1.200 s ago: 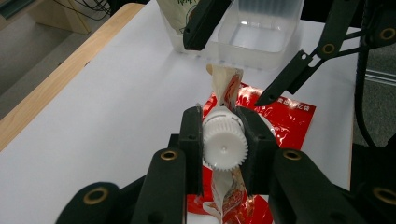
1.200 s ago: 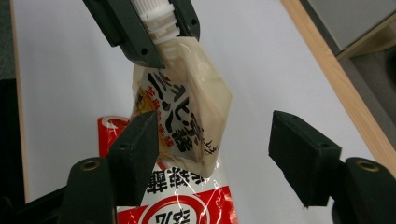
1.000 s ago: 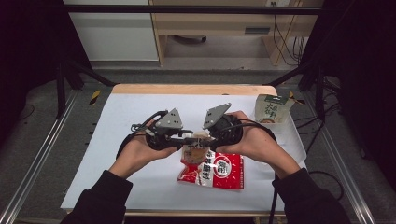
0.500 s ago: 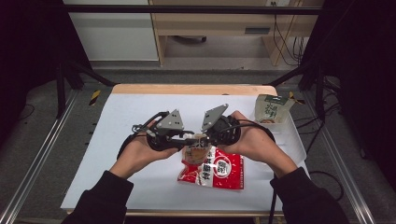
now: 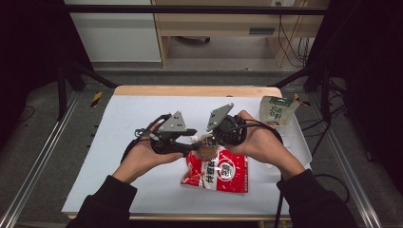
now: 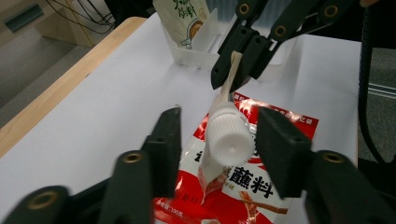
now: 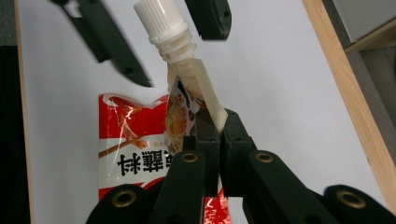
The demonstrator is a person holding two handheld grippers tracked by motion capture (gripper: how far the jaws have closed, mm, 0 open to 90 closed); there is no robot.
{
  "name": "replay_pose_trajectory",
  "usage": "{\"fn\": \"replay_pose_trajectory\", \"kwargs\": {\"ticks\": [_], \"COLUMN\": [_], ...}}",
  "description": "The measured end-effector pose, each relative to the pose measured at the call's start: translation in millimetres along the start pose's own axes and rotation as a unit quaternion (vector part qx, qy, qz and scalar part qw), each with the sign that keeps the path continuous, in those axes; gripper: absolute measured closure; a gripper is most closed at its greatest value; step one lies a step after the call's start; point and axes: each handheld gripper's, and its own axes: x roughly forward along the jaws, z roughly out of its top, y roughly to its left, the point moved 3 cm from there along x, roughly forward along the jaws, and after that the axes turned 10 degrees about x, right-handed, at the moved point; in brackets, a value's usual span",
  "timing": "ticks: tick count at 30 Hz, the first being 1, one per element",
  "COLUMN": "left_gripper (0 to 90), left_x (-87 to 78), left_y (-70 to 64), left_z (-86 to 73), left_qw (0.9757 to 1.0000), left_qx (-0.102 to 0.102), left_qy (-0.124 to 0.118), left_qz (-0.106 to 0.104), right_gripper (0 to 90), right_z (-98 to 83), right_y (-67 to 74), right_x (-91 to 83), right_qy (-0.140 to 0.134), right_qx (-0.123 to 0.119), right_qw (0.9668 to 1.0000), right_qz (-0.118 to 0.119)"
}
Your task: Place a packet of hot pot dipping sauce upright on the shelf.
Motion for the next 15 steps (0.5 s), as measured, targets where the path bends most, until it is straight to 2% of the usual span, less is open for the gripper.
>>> {"fn": "replay_pose_trajectory", "kwargs": {"ticks": [1,2,3,6,9,10,11,15], "left_gripper": [43.0,34.4,34.4,26.9,21.4,18.2,17.4,14.3], "left_x": [-0.3,-0.3,-0.8,-2.6,-4.9,-6.5,-6.5,-10.8], "left_y": [0.0,0.0,-0.1,0.0,0.2,0.3,0.3,0.7], "left_z": [-0.5,-1.4,-2.7,-9.5,-20.6,-29.2,-29.2,-46.0], "left_qw": [1.0000,1.0000,0.9999,0.9996,0.9990,0.9984,0.9984,0.9968], "left_qx": [0.000,-0.001,-0.004,-0.014,-0.029,-0.040,-0.040,-0.057], "left_qy": [0.002,0.001,0.000,0.000,0.001,0.001,0.001,0.000], "left_qz": [0.005,0.009,0.013,0.024,0.034,0.041,0.041,0.056], "right_gripper": [88.2,88.2,88.2,88.2,88.2,88.2,88.2,88.2], "right_z": [0.0,-1.0,-1.0,-3.1,-6.6,-10.0,-10.0,-16.0], "right_y": [0.0,-3.3,-3.3,-8.2,-13.0,-17.1,-17.1,-26.0], "right_x": [0.0,-2.7,-2.7,-7.5,-12.5,-15.4,-15.4,-20.6], "right_qy": [0.000,0.000,0.000,-0.003,-0.006,-0.008,-0.008,-0.012], "right_qx": [0.000,0.002,0.002,0.003,0.007,0.009,0.009,0.018], "right_qw": [1.0000,1.0000,1.0000,1.0000,0.9999,0.9998,0.9998,0.9995], "right_qz": [0.000,-0.004,-0.004,-0.009,-0.013,-0.018,-0.018,-0.022]}}
